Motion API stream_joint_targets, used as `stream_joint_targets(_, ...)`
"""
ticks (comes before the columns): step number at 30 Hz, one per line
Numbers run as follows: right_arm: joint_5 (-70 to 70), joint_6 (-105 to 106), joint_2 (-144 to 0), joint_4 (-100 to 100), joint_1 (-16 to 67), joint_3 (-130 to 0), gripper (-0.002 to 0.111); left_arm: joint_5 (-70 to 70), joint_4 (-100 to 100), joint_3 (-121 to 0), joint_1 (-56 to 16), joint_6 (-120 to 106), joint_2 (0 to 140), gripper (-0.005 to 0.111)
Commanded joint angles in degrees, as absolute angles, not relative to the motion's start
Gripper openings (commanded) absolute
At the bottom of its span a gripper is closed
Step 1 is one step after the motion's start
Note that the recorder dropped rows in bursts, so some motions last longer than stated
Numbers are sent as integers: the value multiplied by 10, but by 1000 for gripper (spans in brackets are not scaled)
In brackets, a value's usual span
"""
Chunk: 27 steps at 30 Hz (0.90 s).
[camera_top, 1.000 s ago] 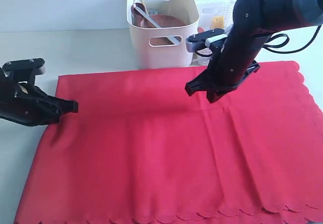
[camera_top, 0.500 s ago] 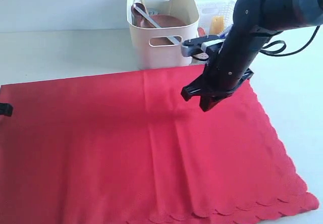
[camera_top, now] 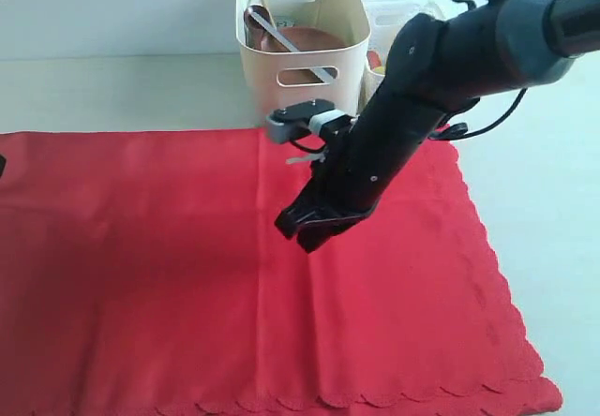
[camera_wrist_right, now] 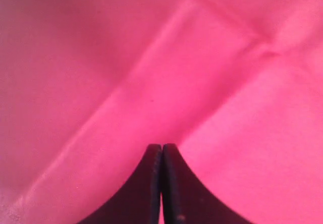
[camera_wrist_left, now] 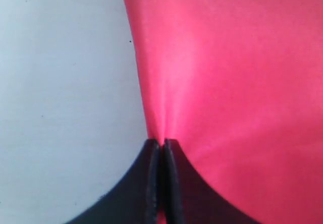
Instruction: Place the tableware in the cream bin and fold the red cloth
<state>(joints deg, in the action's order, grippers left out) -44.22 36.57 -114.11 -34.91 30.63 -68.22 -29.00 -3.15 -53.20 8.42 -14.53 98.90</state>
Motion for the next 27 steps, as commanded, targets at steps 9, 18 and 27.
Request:
stream_joint_targets(9,-382,373,-1196,-326,333,-671,0,-389,-213,-578,83,-200,878,0)
stream_joint_targets(18,-381,366,-1060,-315,333,-671,0,-421,-261,-624,-82,-245,837,0)
stream_joint_targets(27,-367,22,-852,102,333,-671,0,-392,-268,-692,-256,-220,839,0)
